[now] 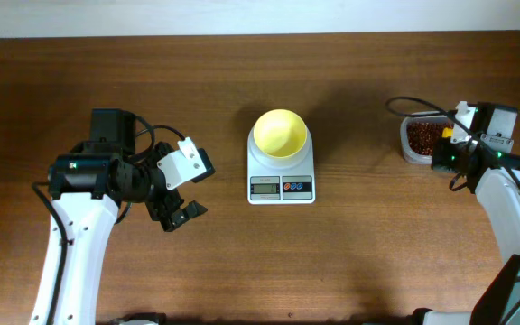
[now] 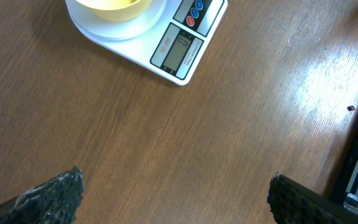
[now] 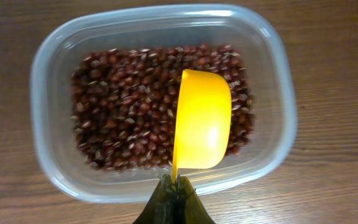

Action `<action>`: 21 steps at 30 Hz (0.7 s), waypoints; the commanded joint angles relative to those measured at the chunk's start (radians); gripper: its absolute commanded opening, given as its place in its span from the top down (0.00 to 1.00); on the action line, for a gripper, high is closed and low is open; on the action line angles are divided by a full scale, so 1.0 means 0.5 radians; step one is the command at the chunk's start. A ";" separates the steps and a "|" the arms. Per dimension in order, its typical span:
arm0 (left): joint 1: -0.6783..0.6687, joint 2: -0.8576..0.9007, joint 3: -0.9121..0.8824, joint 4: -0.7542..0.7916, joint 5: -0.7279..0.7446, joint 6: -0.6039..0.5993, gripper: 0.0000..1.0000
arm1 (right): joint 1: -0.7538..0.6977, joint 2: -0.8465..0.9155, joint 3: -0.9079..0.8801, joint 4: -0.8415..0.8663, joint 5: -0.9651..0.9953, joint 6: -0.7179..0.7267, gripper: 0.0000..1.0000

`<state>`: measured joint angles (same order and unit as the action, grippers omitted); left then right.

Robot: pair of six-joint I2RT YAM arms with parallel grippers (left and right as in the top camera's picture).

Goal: Scoop item into bowl and weigh 50g on scale
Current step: 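Lower the scoop with right gripper into the red beans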

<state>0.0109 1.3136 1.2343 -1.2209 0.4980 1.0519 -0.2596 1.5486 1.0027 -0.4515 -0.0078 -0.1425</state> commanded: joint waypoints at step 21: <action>0.011 -0.008 -0.012 0.002 0.035 0.018 0.01 | -0.337 0.243 0.035 -0.127 -1.026 0.828 0.96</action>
<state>0.0109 1.3136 1.2343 -1.2209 0.4980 1.0519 -0.4133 1.6451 1.0248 -0.4904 -0.4381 0.2050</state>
